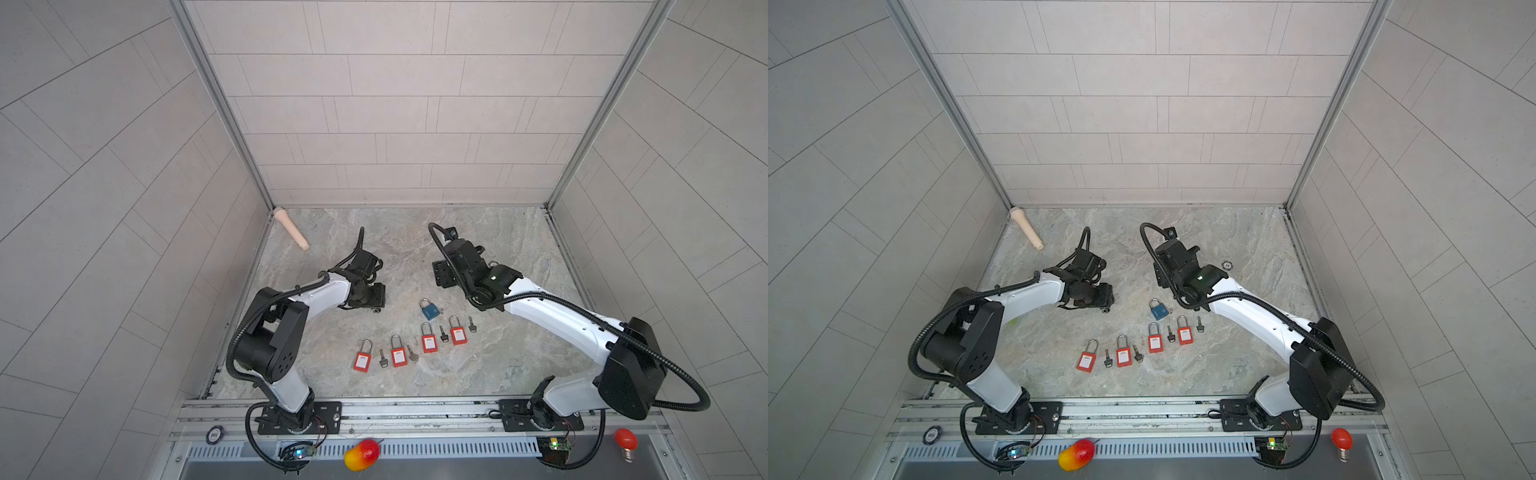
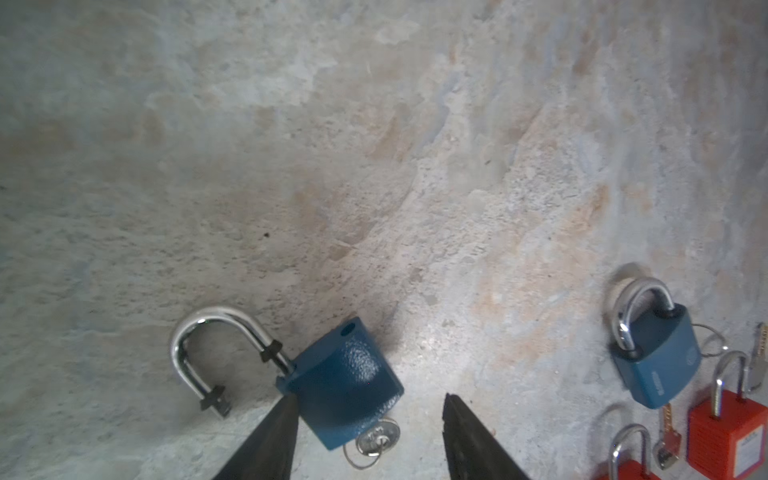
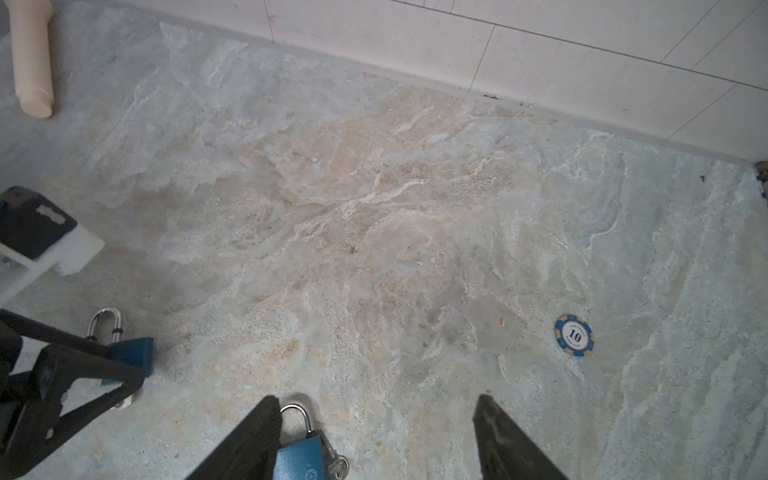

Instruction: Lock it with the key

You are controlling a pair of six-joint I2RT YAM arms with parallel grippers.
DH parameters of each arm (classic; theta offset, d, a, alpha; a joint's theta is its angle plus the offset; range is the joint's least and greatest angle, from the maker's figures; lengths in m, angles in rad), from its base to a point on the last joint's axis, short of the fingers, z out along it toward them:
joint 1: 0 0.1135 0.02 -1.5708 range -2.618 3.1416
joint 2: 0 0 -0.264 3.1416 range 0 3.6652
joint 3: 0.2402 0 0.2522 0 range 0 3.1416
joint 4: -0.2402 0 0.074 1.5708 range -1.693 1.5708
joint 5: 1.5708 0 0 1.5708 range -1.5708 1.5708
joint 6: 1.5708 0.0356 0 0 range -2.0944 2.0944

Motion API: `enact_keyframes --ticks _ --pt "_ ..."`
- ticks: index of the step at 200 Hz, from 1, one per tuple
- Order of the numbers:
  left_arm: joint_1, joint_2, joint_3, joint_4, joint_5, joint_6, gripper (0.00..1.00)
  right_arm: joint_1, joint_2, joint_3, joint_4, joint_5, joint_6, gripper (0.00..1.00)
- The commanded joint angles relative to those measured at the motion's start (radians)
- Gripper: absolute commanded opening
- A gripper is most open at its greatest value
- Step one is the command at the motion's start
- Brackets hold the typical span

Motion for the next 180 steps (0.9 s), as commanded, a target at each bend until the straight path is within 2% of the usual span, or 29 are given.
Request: enact_keyframes --ticks 1,15,36,53,72,96,125,153,180 --pt "-0.004 -0.053 0.031 -0.002 -0.014 -0.015 0.62 0.056 0.062 0.122 -0.119 0.048 -0.107 0.75" --pt "0.0 -0.101 0.03 -0.001 -0.045 -0.004 0.62 0.103 0.12 0.18 -0.188 0.098 -0.146 0.75" --pt "0.013 -0.128 0.018 -0.002 -0.099 -0.014 0.63 0.134 0.194 0.238 -0.23 0.083 -0.124 0.75" --pt "0.019 -0.082 0.024 -0.003 -0.052 0.002 0.63 0.15 0.232 0.27 -0.235 0.064 -0.098 0.74" --pt "0.019 0.013 0.084 -0.04 0.06 0.056 0.63 0.164 0.257 0.301 -0.242 0.042 -0.089 0.73" --pt "0.014 0.094 0.117 -0.058 0.07 0.079 0.63 0.192 0.294 0.357 -0.308 0.068 -0.091 0.71" --pt "0.016 0.097 0.107 -0.048 0.077 0.085 0.63 0.24 0.293 0.37 -0.348 0.17 -0.11 0.71" --pt "0.014 0.105 0.085 -0.04 0.13 0.038 0.63 0.242 0.296 0.379 -0.38 0.186 -0.069 0.71" --pt "0.014 0.055 0.027 -0.025 0.146 -0.003 0.63 0.242 0.278 0.355 -0.346 0.151 -0.034 0.7"
